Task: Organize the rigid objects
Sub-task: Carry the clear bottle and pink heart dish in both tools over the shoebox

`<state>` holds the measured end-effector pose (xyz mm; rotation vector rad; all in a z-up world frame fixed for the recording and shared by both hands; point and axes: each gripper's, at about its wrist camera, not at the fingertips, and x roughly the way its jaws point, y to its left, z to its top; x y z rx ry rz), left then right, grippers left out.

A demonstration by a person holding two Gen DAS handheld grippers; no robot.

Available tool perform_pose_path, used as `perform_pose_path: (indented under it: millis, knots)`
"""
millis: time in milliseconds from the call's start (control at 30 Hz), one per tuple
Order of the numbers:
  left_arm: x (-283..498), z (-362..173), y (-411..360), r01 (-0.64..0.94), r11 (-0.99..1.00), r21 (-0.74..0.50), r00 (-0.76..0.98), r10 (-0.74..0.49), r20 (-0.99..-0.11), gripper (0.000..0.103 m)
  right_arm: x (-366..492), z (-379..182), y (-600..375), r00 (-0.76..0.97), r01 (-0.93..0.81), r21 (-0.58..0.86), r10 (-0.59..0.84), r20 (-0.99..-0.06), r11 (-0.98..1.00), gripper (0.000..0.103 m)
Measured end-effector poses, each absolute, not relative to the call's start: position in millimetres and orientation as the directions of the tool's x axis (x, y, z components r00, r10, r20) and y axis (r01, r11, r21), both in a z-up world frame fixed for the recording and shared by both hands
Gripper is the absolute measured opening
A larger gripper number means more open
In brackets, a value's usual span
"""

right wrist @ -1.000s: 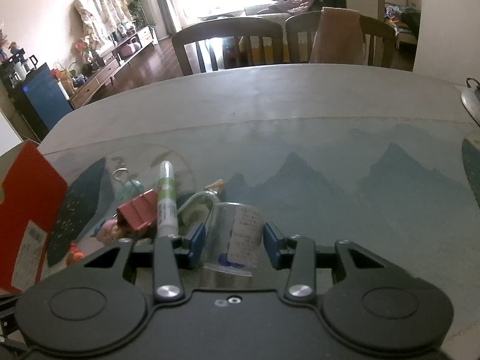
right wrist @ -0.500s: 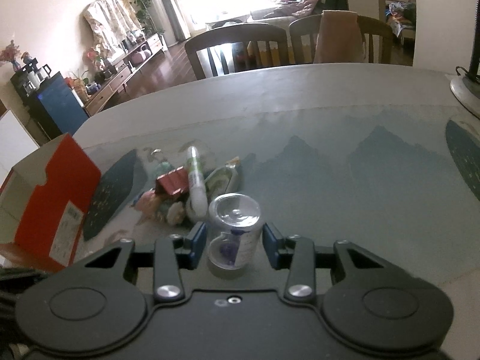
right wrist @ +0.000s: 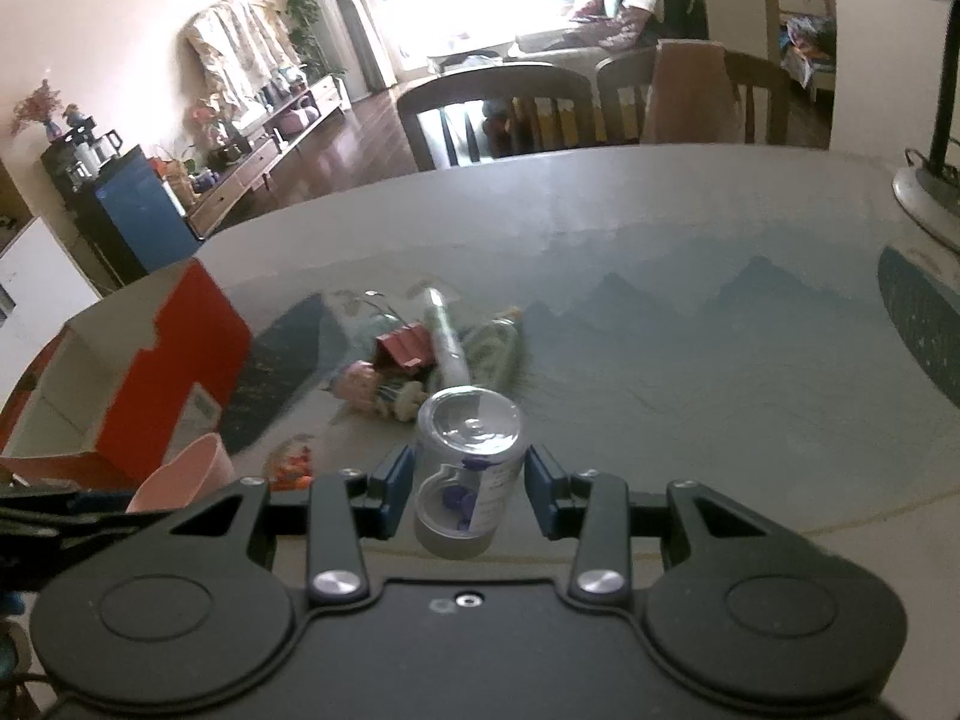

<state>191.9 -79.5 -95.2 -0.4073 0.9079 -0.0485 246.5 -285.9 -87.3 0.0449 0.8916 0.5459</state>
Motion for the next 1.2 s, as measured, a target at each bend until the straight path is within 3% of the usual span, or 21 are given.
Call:
perform_pose_path:
  millis: [667, 1200]
  knots:
    - [164, -42, 1, -0.112, 0.943, -0.312, 0.703, -0.147, -0.695, 0.071, 205, -17, -202, 0.538, -0.538, 0.189, 0.507, -0.673, 0.821, 0.040]
    - [137, -21, 96, -0.156, 0.952, -0.262, 0.727, -0.069, -0.683, 0.071, 188, 2, -105, 0.540, -0.599, 0.165, 0.547, -0.639, 0.784, 0.040]
